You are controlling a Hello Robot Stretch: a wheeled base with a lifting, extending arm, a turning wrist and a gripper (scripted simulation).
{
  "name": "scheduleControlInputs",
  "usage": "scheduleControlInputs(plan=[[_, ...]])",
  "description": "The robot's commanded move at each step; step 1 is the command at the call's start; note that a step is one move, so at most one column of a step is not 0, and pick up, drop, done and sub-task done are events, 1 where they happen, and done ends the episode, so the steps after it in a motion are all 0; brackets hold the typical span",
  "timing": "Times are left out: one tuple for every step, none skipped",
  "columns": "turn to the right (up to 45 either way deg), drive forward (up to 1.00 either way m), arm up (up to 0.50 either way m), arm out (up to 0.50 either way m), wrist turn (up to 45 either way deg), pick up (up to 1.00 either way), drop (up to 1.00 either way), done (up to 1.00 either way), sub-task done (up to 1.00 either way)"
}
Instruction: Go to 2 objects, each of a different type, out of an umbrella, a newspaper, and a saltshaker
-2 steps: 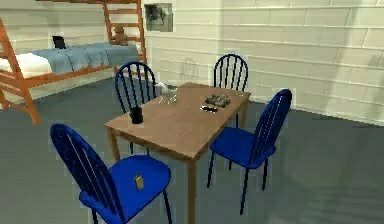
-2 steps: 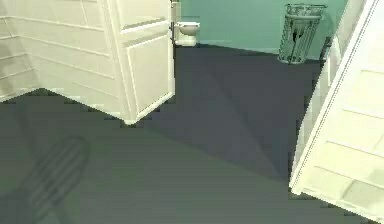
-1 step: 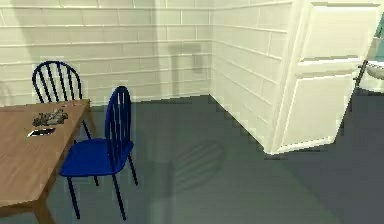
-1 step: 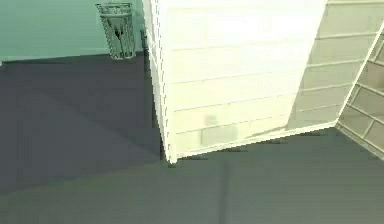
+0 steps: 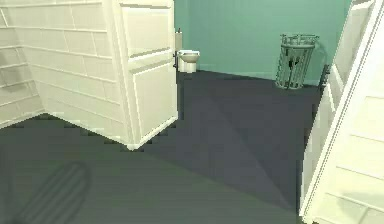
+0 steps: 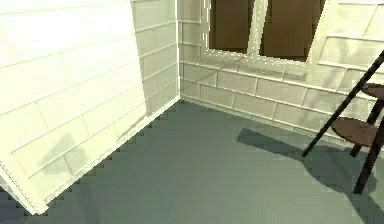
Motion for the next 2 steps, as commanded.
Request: scheduleControlInputs(plan=[[6.0, 0.00, 0.00, 0.00, 0.0, 0.00, 0.00, 0.00, 0.00], [0.0, 1.00, 0.00, 0.00, 0.0, 0.00, 0.00, 0.00, 0.00]])
